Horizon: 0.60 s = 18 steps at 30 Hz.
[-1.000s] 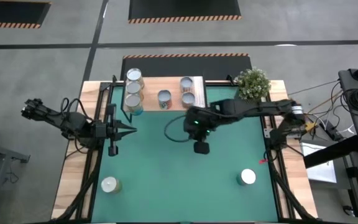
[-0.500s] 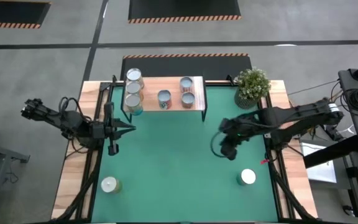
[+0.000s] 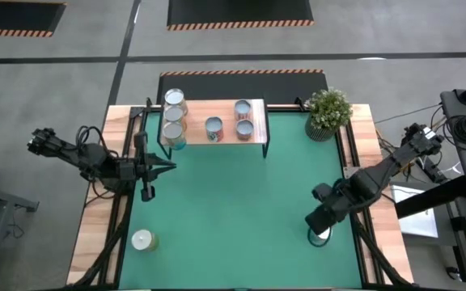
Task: Pick and place cans onto a shelf
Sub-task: Put the canned cherries on the shelf
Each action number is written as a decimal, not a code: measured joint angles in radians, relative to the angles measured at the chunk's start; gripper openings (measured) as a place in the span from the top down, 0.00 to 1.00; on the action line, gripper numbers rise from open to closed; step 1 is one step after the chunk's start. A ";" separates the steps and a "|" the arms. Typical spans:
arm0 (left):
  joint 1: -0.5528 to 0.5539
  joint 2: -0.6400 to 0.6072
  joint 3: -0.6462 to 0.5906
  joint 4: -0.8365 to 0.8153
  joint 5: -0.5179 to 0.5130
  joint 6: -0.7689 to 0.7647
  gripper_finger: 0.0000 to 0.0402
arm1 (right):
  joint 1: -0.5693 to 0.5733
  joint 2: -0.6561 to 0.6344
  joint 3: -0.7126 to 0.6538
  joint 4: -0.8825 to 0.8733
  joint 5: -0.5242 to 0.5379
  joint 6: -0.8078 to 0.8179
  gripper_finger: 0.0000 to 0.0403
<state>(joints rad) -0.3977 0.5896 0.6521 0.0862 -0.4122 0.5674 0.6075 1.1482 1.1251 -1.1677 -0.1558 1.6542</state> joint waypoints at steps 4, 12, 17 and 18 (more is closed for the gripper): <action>0.000 0.000 0.000 0.000 0.000 0.000 0.99 | 0.056 0.000 -0.045 0.000 0.003 0.103 0.97; 0.000 -0.002 0.000 0.002 0.000 0.012 0.99 | 0.097 -0.001 -0.070 0.043 0.107 0.174 0.97; 0.000 -0.002 0.000 0.004 0.000 0.012 0.99 | 0.098 0.009 -0.071 0.051 0.089 0.190 0.90; 0.000 -0.002 0.000 0.004 0.000 0.011 0.99 | 0.097 0.012 -0.072 0.051 0.081 0.193 0.87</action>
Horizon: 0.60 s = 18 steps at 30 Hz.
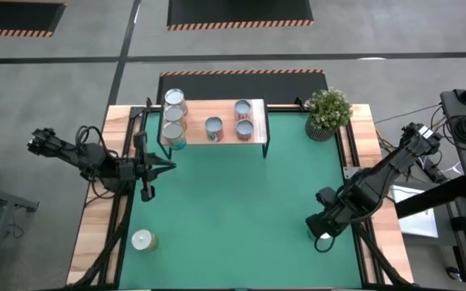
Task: Pick and place cans onto a shelf
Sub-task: Put the canned cherries on the shelf
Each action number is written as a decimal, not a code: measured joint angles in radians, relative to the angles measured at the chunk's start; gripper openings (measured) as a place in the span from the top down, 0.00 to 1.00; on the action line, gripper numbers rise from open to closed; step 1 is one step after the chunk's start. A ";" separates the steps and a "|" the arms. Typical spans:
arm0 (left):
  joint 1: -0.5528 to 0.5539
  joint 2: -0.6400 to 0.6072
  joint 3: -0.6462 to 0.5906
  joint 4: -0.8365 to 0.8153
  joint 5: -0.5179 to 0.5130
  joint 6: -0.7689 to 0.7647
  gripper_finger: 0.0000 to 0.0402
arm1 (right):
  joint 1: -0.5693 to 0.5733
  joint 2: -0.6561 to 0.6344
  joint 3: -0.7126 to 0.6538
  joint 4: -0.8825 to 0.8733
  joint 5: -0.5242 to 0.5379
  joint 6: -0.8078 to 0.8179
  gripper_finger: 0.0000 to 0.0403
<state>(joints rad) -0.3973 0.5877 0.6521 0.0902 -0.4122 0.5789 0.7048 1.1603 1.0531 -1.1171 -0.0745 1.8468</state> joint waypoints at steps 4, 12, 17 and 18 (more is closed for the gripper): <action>0.000 0.000 0.000 0.001 0.000 -0.006 0.99 | 0.000 0.015 -0.006 -0.003 -0.027 0.029 0.70; 0.000 0.000 0.000 0.001 0.000 -0.019 0.99 | 0.000 0.071 -0.006 -0.002 -0.094 0.056 0.28; 0.000 0.000 0.000 0.000 0.000 -0.019 0.99 | 0.000 0.101 0.000 0.001 -0.104 0.046 0.09; 0.000 0.000 0.000 0.000 0.000 -0.019 0.99 | 0.000 0.105 0.000 0.003 -0.109 0.046 0.07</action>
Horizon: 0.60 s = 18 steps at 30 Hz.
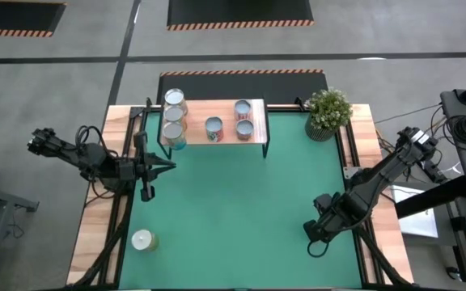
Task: Pick and place cans onto a shelf
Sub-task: Put the canned cherries on the shelf
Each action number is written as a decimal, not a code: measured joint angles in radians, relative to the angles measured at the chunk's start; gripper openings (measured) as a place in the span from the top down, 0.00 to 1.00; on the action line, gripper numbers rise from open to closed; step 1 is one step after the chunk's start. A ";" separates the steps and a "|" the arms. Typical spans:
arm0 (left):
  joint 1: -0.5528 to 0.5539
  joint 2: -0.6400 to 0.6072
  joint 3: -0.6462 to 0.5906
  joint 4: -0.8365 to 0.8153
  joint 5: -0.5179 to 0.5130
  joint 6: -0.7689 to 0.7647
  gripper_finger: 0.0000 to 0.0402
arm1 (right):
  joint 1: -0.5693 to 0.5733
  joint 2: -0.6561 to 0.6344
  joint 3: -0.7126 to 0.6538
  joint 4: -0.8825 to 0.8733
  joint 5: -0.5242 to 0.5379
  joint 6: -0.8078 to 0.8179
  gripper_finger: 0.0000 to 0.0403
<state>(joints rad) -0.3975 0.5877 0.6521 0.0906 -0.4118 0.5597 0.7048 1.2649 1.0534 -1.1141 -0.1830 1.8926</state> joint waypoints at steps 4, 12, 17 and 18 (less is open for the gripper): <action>0.000 0.000 0.000 0.000 0.000 0.000 0.99 | 0.000 0.001 0.000 0.001 -0.001 0.006 0.05; 0.000 0.000 0.000 0.000 0.000 -0.008 0.99 | 0.000 0.001 -0.001 -0.002 0.013 0.013 0.05; 0.000 0.000 0.000 0.000 0.000 -0.011 0.99 | 0.000 0.021 -0.009 -0.003 0.026 0.020 0.05; 0.000 0.000 0.000 0.000 0.000 -0.011 0.99 | 0.000 0.028 -0.009 -0.003 0.026 0.020 0.05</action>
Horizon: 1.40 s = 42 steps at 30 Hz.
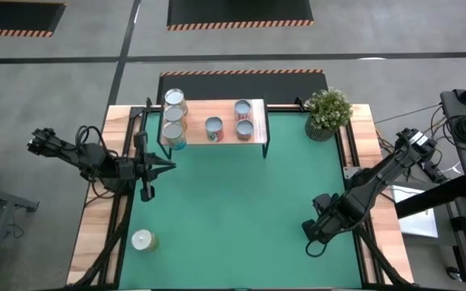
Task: Pick and place cans onto a shelf
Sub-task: Put the canned cherries on the shelf
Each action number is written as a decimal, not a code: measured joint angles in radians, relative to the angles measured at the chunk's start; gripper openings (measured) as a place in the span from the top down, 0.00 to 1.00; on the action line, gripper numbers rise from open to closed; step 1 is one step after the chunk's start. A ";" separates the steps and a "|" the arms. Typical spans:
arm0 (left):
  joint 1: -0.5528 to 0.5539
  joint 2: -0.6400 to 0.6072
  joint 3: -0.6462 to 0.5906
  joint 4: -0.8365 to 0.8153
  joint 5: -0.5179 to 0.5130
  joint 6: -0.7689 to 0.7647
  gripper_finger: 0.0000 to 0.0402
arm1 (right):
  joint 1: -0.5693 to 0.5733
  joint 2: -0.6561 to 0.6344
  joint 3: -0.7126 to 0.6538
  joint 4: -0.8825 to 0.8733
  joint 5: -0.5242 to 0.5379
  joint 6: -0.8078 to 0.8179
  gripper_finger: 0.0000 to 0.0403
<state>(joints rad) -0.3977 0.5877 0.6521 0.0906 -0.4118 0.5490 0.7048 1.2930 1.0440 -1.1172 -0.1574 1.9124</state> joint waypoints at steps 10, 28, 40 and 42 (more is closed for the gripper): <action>0.000 0.000 0.000 0.000 0.000 -0.004 0.99 | -0.001 0.086 -0.002 0.003 0.000 -0.023 0.06; 0.000 0.000 0.000 0.000 0.000 -0.019 0.99 | -0.020 0.076 0.037 0.011 0.074 -0.108 0.24; 0.000 0.000 0.000 0.000 0.003 -0.027 0.99 | -0.075 0.068 0.394 -0.158 0.461 -0.291 0.20; 0.000 0.000 0.000 0.000 0.003 -0.033 0.99 | -0.101 0.068 0.452 -0.157 0.523 -0.363 0.20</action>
<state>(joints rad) -0.3974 0.5877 0.6521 0.0907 -0.4088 0.5161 0.6036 1.3609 1.4961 -1.2739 0.3661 1.5496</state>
